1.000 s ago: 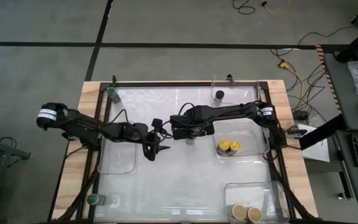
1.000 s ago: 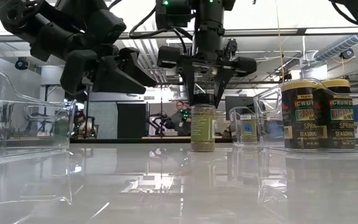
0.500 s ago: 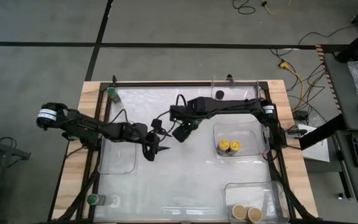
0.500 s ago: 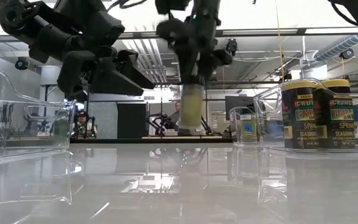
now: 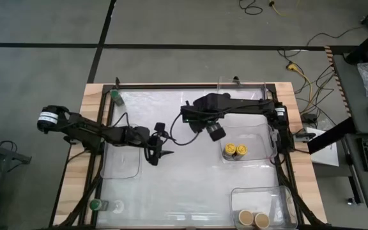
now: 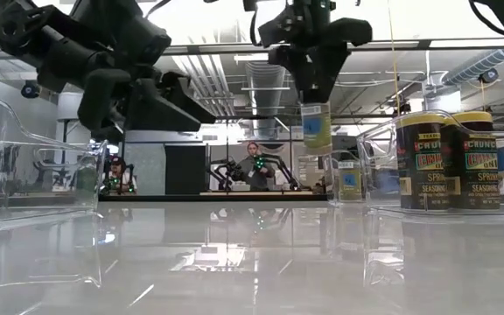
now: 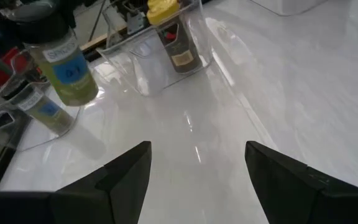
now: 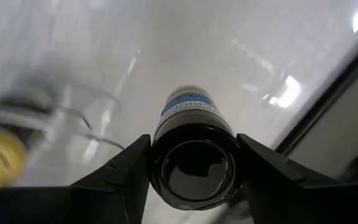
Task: Sort spices by type
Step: Put the black seasoning bottle into the top right transparent bin
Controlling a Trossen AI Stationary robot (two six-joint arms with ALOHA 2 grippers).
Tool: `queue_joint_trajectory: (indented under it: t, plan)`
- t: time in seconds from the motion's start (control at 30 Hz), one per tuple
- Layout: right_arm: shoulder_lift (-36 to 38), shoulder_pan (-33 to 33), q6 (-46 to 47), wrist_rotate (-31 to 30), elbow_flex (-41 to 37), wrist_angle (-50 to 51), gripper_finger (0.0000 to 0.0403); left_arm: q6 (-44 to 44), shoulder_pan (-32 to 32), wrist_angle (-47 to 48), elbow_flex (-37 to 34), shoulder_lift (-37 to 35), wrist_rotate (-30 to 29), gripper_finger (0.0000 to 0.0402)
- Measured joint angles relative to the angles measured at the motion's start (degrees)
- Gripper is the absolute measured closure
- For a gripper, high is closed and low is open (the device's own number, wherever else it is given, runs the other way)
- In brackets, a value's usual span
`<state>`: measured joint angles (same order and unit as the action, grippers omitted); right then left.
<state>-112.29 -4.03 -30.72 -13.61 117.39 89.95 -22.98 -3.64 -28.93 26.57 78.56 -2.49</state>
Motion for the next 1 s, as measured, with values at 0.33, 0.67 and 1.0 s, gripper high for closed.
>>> queue_joint_trajectory:
  t: [0.33, 0.67, 1.0]
  plan:
    - [4.7, -1.6, -13.0, -3.4, -1.1, 0.0, 0.0205, 1.5, 0.2, 0.1, 1.7, 0.0, -9.7, 0.0157]
    - [19.7, -11.2, -27.4, -10.0, -18.6, 0.0, 0.0201, 2.9, 0.2, 0.3, 3.5, 0.0, -10.6, 0.0157]
    - [24.9, -20.0, -36.2, -9.9, -31.8, -11.2, 0.0203, 4.2, 0.3, -1.5, 3.9, 0.0, -10.7, 0.0158]
